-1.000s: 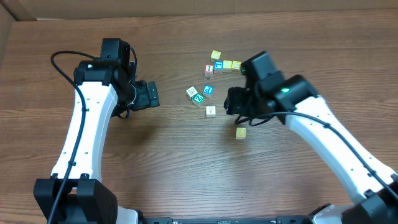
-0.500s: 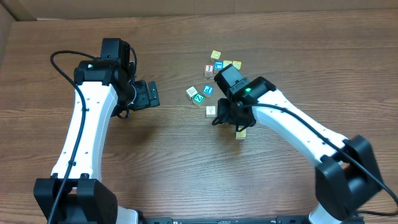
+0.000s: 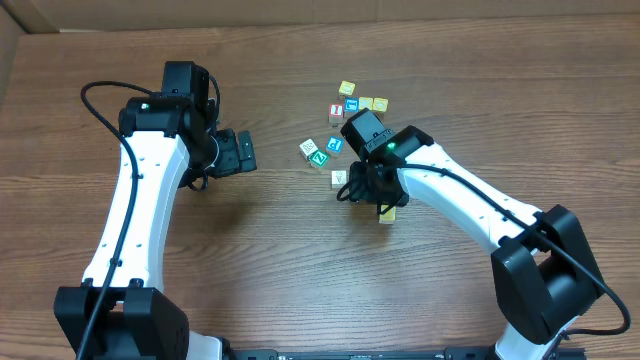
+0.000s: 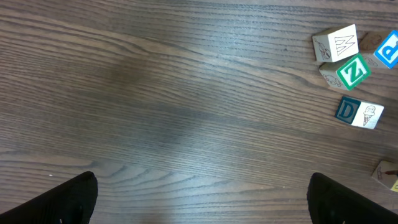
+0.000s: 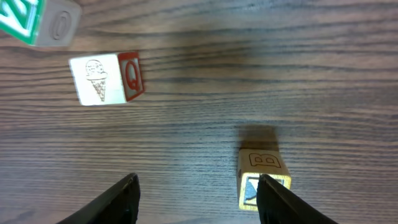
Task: Flip 5 blocks
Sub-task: 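Lower the right gripper over the B block and close on it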
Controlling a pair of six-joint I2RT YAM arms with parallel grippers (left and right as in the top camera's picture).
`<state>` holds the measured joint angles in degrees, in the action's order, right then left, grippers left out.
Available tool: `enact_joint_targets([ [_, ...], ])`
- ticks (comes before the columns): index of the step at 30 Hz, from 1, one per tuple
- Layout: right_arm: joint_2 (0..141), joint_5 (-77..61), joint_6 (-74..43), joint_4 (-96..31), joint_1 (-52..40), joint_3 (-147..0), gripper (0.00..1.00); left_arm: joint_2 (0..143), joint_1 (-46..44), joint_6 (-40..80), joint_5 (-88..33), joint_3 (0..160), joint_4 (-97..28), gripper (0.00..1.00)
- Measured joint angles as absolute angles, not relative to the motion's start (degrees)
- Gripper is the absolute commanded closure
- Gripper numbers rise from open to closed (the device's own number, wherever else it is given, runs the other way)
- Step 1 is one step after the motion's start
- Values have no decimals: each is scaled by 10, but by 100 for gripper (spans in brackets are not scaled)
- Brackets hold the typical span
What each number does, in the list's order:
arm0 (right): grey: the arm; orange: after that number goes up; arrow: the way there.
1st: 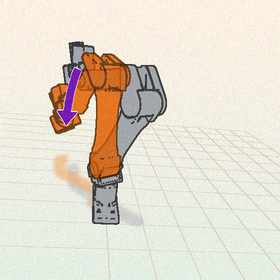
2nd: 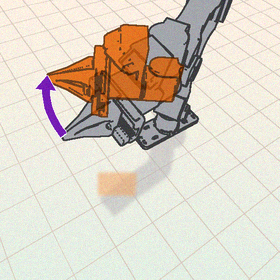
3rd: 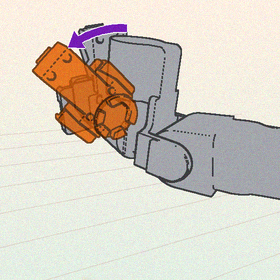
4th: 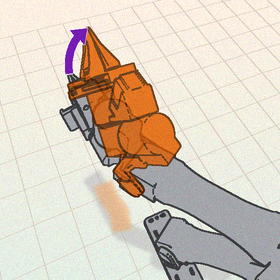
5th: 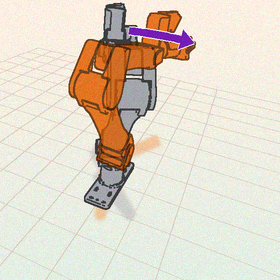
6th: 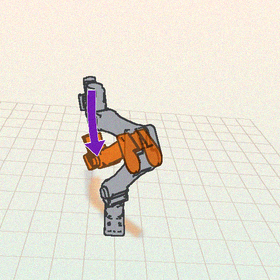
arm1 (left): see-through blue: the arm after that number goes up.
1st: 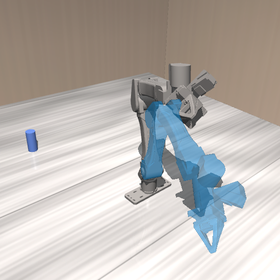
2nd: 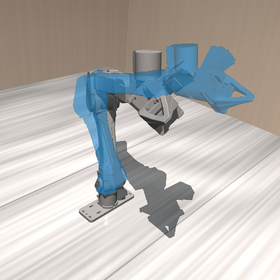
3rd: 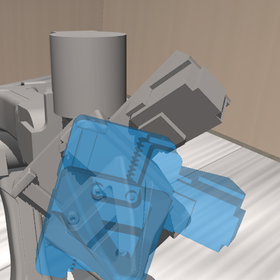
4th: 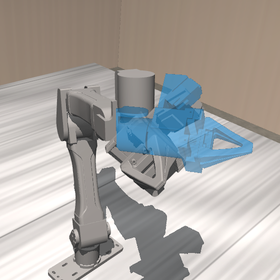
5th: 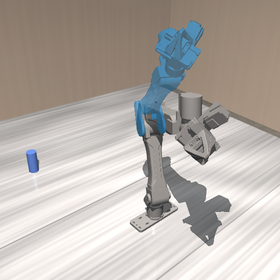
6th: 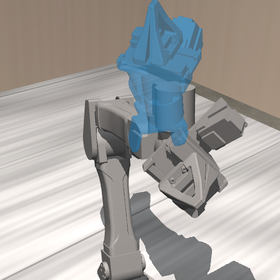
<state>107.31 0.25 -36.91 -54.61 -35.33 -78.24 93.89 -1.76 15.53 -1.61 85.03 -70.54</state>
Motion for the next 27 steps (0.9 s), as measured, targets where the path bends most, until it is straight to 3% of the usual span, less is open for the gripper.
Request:
enact_joint_targets([
  [10, 1074, 3, -382, -458, -353, -716, 36, 939, -18, 155, -14, 850, -705, 0],
  [27, 1074, 6, -391, -441, -353, -688, 36, 939, -18, 155, -14, 850, -705, 0],
])
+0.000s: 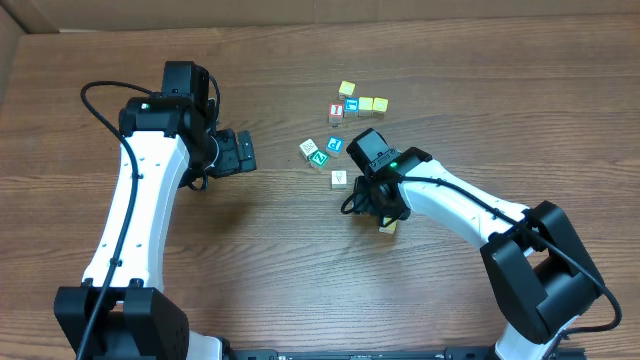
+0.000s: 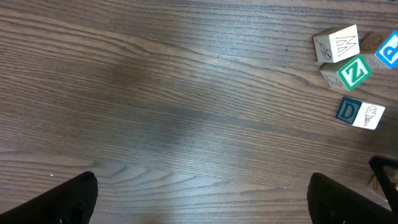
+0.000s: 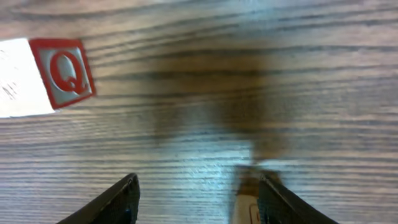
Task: Flip 5 blocks
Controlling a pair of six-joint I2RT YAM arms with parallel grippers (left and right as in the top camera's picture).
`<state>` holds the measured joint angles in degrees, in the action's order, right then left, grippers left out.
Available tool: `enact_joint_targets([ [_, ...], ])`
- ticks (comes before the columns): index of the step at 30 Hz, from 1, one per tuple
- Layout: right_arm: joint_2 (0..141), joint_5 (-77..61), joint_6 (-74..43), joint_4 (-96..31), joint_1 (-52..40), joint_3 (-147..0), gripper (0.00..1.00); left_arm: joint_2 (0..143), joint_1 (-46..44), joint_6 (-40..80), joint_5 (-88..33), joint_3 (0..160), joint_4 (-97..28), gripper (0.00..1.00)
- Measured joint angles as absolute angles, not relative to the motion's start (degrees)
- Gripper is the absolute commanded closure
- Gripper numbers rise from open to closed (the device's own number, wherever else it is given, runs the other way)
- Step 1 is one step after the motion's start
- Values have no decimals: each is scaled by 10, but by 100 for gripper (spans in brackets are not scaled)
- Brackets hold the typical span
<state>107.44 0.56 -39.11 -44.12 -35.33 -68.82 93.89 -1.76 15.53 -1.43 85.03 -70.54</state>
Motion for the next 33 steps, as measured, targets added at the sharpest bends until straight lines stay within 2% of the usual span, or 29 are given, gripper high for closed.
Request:
enact_joint_targets([
  [8, 1074, 23, -392, -412, -351, -688, 34, 939, -18, 155, -14, 850, -705, 0],
  [15, 1074, 34, -391, -543, -315, -742, 21, 939, -18, 156, -14, 850, -705, 0],
  [17, 1074, 29, -392, -567, -304, -760, 20, 939, -18, 156, -14, 850, -705, 0],
  [23, 1074, -17, -393, -575, -296, -758, 20, 939, -18, 156, -14, 850, -705, 0],
  [29, 1074, -35, -418, -521, -321, -703, 22, 939, -18, 156, -14, 850, -705, 0],
  [33, 1074, -37, -430, -488, -330, -668, 28, 939, -18, 156, -14, 850, -705, 0],
])
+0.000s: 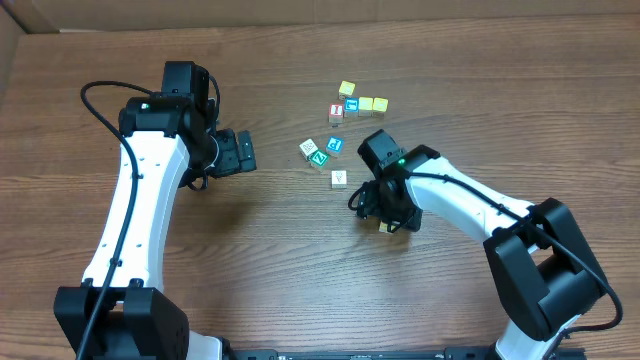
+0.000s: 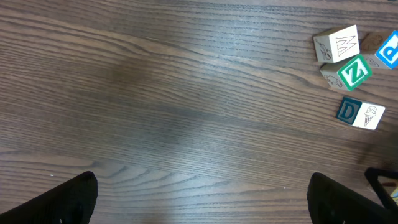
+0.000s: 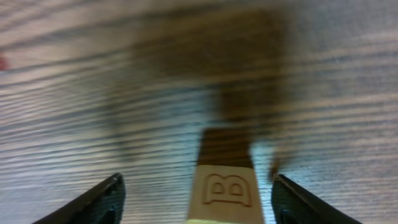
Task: Flip 5 blocks
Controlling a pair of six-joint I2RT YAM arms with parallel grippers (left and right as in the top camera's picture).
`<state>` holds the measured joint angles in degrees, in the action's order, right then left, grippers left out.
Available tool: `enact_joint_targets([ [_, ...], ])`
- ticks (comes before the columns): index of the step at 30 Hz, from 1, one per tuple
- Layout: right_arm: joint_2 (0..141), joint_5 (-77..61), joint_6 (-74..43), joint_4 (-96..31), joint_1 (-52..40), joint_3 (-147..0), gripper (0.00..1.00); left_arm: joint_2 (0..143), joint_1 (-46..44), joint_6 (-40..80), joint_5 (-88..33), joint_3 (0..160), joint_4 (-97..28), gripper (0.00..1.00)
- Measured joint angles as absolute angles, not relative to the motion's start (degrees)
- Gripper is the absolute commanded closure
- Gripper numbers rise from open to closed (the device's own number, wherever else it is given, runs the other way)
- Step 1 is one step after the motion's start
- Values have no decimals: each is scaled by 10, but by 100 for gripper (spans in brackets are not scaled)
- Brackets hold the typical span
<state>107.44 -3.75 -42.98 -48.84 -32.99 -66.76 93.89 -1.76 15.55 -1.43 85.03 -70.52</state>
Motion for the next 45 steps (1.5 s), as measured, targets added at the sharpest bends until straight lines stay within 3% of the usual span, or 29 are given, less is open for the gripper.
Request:
enact_joint_targets([
  [6, 1074, -21, -444, -463, -329, -659, 45, 939, -18, 156, -14, 850, -705, 0],
  [21, 1074, 8, -447, -462, -322, -659, 46, 939, -18, 156, -14, 850, -705, 0],
  [29, 1074, -13, -426, -480, -320, -659, 72, 939, -18, 155, -14, 850, -705, 0],
  [45, 1074, -13, -414, -472, -319, -659, 73, 939, -18, 156, -14, 850, -705, 0],
])
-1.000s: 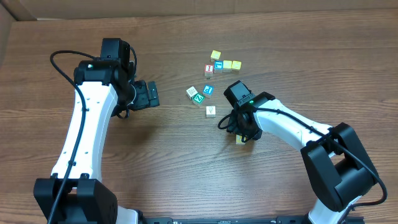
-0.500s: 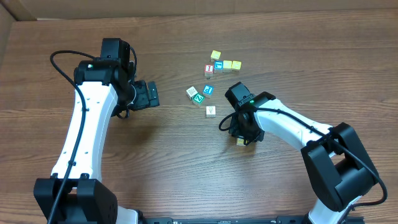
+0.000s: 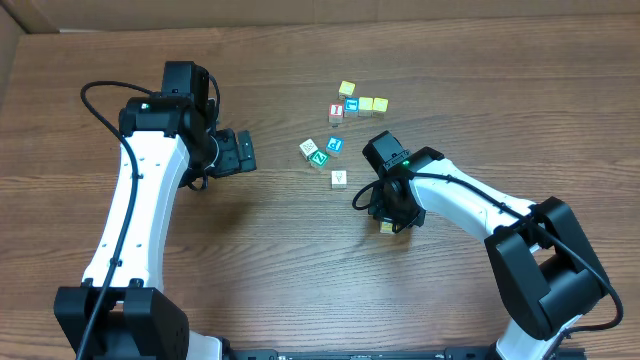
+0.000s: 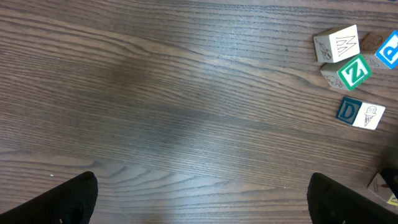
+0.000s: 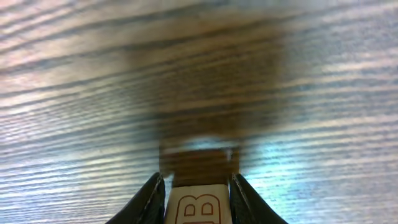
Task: Flip 5 blocks
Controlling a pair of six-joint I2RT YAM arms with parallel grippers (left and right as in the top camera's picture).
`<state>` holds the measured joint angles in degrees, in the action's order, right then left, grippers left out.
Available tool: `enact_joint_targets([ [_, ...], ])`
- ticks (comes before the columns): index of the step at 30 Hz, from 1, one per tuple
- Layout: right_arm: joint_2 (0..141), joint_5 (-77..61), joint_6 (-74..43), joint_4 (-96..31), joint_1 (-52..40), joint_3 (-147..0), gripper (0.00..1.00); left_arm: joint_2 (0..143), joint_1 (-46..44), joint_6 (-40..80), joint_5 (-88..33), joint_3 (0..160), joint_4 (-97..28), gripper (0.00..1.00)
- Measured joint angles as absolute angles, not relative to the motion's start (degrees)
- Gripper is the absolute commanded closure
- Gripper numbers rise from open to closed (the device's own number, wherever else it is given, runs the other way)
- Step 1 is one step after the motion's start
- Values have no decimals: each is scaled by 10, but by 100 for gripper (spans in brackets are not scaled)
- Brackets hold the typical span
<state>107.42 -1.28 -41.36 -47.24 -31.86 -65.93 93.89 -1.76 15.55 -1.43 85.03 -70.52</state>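
My right gripper (image 3: 386, 216) is shut on a wooden block with a brown letter B (image 5: 198, 205). Its fingers (image 5: 151, 200) press both sides, low over the table (image 3: 300, 260); I cannot tell whether the block touches the wood. From overhead only the block's yellow corner (image 3: 386, 228) shows under the gripper. The white ice-cream block (image 3: 340, 178) lies to its upper left. My left gripper (image 3: 243, 152) hangs open and empty, left of the blocks. In its wrist view, the W block (image 4: 336, 43), green Z block (image 4: 353, 71) and D/ice-cream block (image 4: 360, 113) lie at the right.
Several more letter blocks form a loose cluster (image 3: 358, 103) at the back of the table, with a blue one (image 3: 335, 145) nearer the Z block. The left arm's base (image 3: 120, 315) stands at the front left, the right arm's (image 3: 550, 290) at the front right.
The right gripper's fingers stood wide apart on either side of the B block; now they are shut on it. The left arm has not moved.
The right gripper was open above the table near the ice-cream/Q block, the B block lying ahead to its right. It then stood lower and closer to the B block, then astride it with fingers open. Now it grips the block. The left arm stayed still throughout.
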Motion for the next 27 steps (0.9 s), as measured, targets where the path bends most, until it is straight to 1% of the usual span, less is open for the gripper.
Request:
enact_joint_targets([
  [5, 1074, -13, -407, -465, -310, -659, 74, 939, -18, 156, -14, 850, -705, 0],
  [14, 1074, -12, -405, -466, -256, -660, 75, 939, -18, 156, -14, 850, -705, 0],
  [27, 1074, -10, -404, -472, -252, -660, 75, 939, -18, 156, -14, 850, -705, 0],
])
